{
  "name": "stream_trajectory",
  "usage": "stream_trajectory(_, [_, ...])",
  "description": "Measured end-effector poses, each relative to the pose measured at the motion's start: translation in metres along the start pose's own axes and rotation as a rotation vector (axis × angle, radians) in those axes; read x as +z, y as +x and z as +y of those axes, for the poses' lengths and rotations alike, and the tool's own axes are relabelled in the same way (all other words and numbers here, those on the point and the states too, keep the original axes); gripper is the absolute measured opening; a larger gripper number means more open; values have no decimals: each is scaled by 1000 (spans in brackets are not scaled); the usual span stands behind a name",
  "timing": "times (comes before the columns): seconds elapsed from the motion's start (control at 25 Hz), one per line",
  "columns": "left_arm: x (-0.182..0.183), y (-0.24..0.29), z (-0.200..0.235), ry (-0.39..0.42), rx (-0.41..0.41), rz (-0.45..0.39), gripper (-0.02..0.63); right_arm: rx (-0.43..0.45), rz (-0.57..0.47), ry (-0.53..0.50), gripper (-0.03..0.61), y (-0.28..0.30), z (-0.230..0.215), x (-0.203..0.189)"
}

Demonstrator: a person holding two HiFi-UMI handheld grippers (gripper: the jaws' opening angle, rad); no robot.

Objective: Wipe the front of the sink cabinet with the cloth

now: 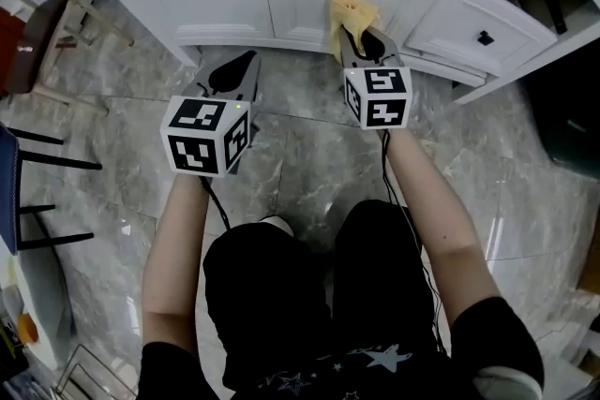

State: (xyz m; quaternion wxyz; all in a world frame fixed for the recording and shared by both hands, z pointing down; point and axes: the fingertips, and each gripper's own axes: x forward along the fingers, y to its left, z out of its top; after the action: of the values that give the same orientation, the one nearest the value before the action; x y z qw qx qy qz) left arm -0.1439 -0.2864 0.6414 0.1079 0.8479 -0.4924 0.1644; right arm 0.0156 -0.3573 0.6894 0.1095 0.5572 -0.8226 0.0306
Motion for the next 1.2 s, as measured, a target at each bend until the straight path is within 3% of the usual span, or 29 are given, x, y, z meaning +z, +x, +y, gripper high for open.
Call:
stream_trajectory(0.4, [-33,-8,62,-46,52,21,17,139,23,-69,64,69,98,-17])
stream_trajectory(0.64, [-42,-4,74,-76,44,16,17,128,45,-112,64,87,111,-28])
stream_trajectory(0.92, [-50,11,61,-61,11,22,17,63,72,-183,64,73,78,-42])
stream_trajectory(1.2, [-49,26,21,-47,-44,24,17,-58,106,-131,64,40,6,-61])
